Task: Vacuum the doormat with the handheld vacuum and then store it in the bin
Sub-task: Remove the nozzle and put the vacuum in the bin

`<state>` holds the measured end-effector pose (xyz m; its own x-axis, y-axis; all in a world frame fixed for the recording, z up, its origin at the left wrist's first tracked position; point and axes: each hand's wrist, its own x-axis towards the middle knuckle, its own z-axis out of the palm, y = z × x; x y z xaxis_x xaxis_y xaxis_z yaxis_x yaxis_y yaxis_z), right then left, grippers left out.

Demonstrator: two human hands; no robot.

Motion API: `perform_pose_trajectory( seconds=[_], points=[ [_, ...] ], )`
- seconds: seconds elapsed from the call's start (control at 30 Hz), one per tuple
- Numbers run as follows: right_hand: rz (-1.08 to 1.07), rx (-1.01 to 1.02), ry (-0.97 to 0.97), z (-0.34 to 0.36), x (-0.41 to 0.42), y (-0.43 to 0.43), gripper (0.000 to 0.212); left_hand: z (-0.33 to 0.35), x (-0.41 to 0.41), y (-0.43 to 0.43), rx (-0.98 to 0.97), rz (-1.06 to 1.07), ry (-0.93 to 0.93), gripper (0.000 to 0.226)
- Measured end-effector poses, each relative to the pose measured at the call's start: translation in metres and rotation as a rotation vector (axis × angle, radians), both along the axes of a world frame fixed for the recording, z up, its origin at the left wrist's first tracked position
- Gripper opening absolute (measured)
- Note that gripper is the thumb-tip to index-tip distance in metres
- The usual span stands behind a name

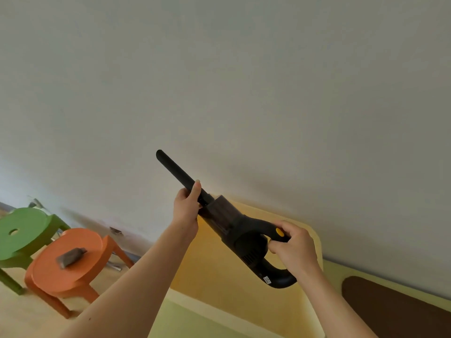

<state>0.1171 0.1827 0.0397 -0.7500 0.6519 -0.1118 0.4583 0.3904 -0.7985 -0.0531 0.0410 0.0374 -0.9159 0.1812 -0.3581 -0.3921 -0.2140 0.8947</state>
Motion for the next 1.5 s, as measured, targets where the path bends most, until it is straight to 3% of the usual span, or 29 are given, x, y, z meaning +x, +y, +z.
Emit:
perform_pose_trajectory(
  seconds=[0.27, 0.5, 0.6, 0.8, 0.9, 1.2, 1.3, 1.5],
  points=[
    [-0.079, 0.033, -0.025, -0.002, 0.009, 0.008, 0.043, -0.007, -0.001, 0.015, -0.227, -0.042, 0.121, 0.039],
    [-0.1, 0.066, -0.07, -0.008, 0.017, 0.011, 0.043, 0.001, -0.004, 0.021, -0.098, -0.006, 0.16, 0.032],
    [-0.158, 0.086, -0.116, -0.013, 0.023, 0.016, 0.039, 0.002, -0.01, 0.02, -0.124, -0.037, 0.278, 0.03],
    [-0.253, 0.045, -0.108, -0.016, 0.024, 0.028, 0.04, -0.041, -0.002, -0.003, -0.67, -0.411, 0.849, 0.026],
    [-0.243, 0.075, -0.114, -0.017, 0.019, 0.031, 0.042, -0.061, 0.001, -0.016, -0.85, -0.631, 0.98, 0.027],
    [-0.09, 0.217, -0.181, -0.042, 0.001, 0.024, 0.041, -0.105, 0.011, -0.01, -1.474, -1.514, 0.926, 0.028],
    [-0.032, 0.28, -0.211, -0.056, -0.008, 0.021, 0.044, -0.123, 0.021, -0.004, -1.494, -1.612, 0.925, 0.028],
    [0.067, 0.349, -0.318, -0.085, -0.021, 0.019, 0.047, -0.125, 0.021, -0.005, -1.352, -1.666, 0.834, 0.036]
  ],
)
